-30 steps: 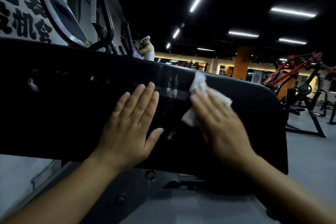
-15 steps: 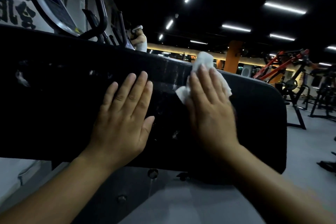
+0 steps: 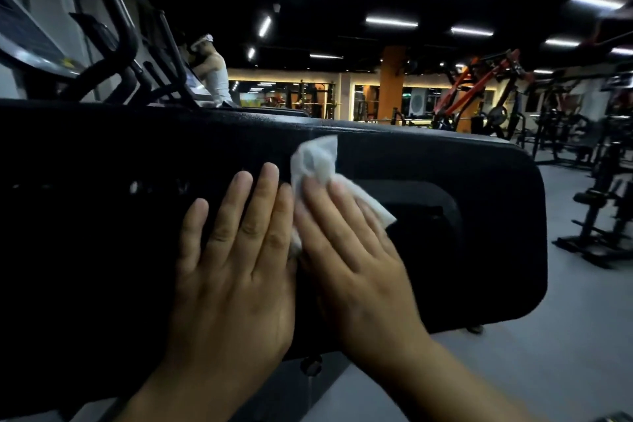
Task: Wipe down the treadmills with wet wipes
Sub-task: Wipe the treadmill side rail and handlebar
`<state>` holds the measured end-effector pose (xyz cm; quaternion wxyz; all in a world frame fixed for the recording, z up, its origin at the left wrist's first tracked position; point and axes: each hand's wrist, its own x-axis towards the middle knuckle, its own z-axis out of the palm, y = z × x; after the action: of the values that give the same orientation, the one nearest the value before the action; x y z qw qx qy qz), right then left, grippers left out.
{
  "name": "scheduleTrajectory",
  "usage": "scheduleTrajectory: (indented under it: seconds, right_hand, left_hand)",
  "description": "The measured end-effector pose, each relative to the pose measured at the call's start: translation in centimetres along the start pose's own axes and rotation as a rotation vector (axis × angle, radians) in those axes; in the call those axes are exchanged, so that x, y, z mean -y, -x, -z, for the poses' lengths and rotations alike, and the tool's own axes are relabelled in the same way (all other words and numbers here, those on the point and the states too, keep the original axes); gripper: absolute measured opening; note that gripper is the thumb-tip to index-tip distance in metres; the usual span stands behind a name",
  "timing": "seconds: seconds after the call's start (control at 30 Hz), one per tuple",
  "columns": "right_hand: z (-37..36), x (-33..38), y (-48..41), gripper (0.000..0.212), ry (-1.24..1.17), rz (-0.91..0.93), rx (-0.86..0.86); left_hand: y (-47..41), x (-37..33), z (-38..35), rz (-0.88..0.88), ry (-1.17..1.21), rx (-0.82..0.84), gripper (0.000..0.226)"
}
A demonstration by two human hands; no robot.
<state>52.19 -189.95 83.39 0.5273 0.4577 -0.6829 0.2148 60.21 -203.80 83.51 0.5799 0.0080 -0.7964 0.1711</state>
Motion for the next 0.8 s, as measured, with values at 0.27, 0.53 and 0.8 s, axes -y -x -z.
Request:
scheduleTrajectory:
  seconds: [0.27, 0.53, 0.8]
  right_hand:
    - [-0.7, 0.1, -4.2, 0.053, 0.018, -0.266, -0.175]
    - [2.1, -4.8, 2.5, 0.050, -0.014, -0.161, -0.061]
    - [-1.0, -2.0, 8.4, 0.062, 0.158, 0.131, 0.117]
  left_hand:
    - [-0.1, -0.4, 0.1, 0.056, 0.044, -0.027, 0.063]
    - [0.0, 0.0, 0.3, 0.045, 0.076, 0.031, 0.063]
    - [0.5, -0.5, 0.3, 0.069, 0.047, 0.051, 0.063]
